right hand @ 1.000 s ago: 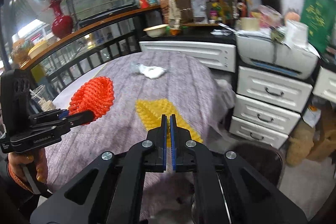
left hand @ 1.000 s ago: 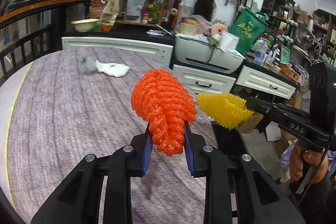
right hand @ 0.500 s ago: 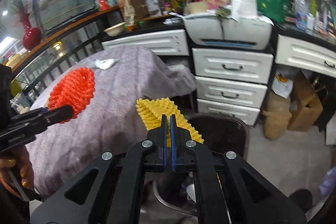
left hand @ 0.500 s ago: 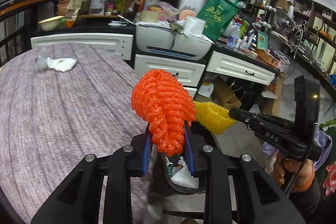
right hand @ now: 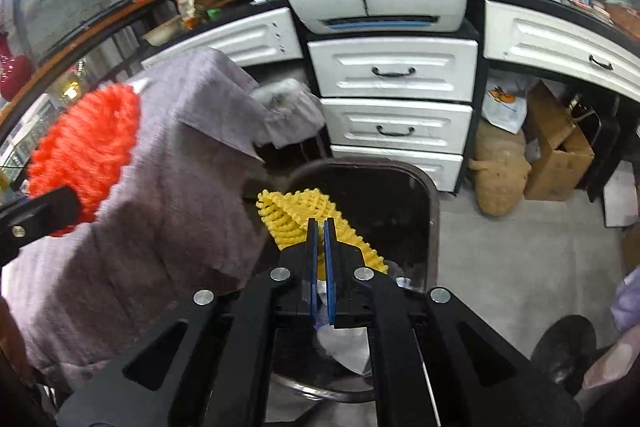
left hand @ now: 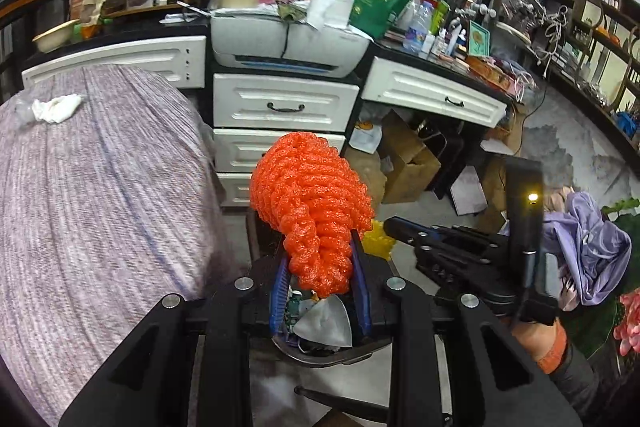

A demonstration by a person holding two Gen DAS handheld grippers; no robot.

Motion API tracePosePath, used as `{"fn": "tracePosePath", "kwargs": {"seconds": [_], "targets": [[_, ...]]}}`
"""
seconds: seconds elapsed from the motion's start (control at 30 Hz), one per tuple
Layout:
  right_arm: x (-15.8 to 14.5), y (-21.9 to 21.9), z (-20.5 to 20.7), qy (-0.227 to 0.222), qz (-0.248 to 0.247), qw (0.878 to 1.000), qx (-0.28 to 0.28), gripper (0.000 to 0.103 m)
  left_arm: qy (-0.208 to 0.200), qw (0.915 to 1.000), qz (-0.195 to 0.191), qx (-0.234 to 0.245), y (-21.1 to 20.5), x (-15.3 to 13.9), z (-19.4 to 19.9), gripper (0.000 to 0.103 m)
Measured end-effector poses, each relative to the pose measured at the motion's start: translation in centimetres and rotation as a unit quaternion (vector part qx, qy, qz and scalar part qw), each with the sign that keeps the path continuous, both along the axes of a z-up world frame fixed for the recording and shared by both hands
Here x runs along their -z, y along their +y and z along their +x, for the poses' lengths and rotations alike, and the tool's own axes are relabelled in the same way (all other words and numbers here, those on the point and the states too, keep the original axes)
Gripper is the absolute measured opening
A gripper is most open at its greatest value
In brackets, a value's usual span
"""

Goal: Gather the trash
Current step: 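Carry both held foam nets over the black bin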

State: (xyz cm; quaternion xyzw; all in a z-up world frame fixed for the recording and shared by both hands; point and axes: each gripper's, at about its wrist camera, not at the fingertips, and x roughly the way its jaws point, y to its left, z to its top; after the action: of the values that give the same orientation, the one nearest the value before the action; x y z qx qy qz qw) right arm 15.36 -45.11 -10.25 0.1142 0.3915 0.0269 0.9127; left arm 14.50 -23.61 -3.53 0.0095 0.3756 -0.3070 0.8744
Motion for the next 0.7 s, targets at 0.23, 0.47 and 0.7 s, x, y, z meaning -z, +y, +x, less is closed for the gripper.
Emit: {"fn": "tracePosePath", "kwargs": {"seconds": [0.23,0.47,0.7], "targets": [[2.3,-1.0,-0.3,0.023,0.013,0.999,0.022,0.073,0.024,0.9997,0.007,0.008,-0.8,1.4,0.6,0.027],[2.5,-2.1,-2.0,0.013,0.016,0.998,0.057,0.076,0.040,0.9988,0.017,0.020,-2.2,2.7,0.7,0.027],[2.2,-3.1,-3.4,0.009,0.004,0.997,0.079,0.078,0.062,0.9971,0.029,0.034,-3.7,4.4,1.3,0.027]]}}
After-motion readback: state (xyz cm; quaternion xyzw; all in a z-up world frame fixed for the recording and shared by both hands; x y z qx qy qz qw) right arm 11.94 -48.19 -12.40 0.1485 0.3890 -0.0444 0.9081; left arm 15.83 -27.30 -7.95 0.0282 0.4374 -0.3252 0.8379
